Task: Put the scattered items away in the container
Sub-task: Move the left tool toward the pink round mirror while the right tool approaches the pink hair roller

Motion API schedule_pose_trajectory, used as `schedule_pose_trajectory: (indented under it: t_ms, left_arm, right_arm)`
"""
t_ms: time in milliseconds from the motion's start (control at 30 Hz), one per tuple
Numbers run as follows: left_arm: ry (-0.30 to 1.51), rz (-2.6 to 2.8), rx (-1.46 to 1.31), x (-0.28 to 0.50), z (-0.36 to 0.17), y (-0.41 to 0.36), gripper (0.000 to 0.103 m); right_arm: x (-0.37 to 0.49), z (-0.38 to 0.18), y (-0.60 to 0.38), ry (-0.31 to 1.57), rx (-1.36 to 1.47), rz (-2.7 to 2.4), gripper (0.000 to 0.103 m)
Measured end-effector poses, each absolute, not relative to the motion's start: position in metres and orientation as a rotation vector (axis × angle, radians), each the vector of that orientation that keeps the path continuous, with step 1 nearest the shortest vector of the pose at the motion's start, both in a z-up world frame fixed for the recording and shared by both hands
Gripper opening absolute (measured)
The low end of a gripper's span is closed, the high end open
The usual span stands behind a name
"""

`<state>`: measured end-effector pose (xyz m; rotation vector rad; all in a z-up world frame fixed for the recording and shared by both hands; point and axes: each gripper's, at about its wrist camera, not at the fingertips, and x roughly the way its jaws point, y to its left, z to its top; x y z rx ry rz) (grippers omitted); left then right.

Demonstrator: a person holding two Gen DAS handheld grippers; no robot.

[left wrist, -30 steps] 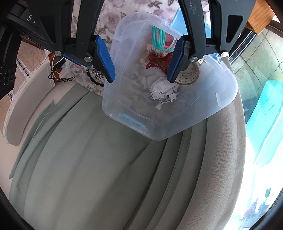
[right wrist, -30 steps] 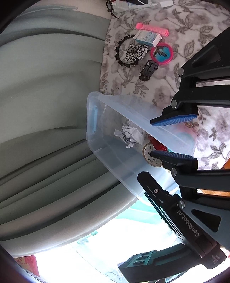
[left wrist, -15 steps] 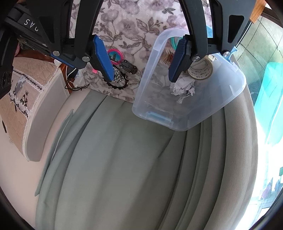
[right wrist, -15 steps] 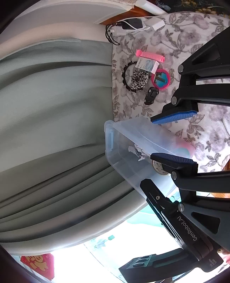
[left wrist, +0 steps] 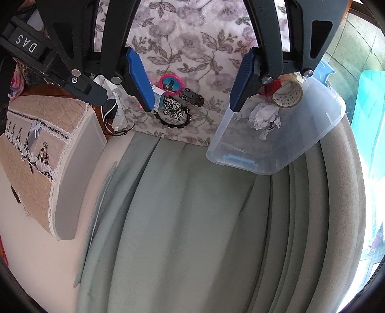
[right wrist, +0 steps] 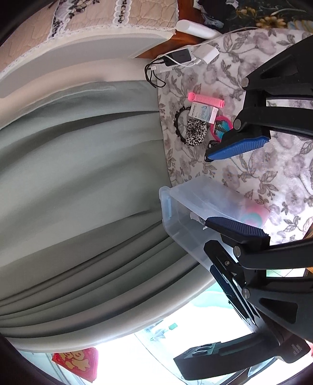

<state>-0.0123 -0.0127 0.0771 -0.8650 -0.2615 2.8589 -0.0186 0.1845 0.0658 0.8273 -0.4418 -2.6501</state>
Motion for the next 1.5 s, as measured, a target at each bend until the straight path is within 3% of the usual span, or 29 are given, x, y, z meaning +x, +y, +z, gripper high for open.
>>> schedule_pose_trajectory:
  t_ms: [700, 1100, 1200, 1500]
  left_arm:
    - [-0.131, 2.780, -0.912, -0.031, 0.047, 0.052, 0.071]
    - [-0.261, 2.761, -0.946, -0.061, 0.006, 0.050, 0.071]
    - [-0.257, 2.769, -0.983, -0.070, -0.009, 0.049, 0.071]
    - [-0.302, 2.738, -1.102, -0.100, -0.051, 0.046, 0.071]
  right_arm:
    - [-0.024, 0.031, 0.255, -0.579, 0.877, -2.766, 0.083]
    - [-0.047, -0.013, 0.277, -0.647, 0.993, -2.801, 0.092]
    - [-0.055, -0.025, 0.279, -0.657, 1.033, -2.789, 0.101]
    - [-0.079, -0.062, 0.283, -0.686, 1.129, -2.768, 0.103]
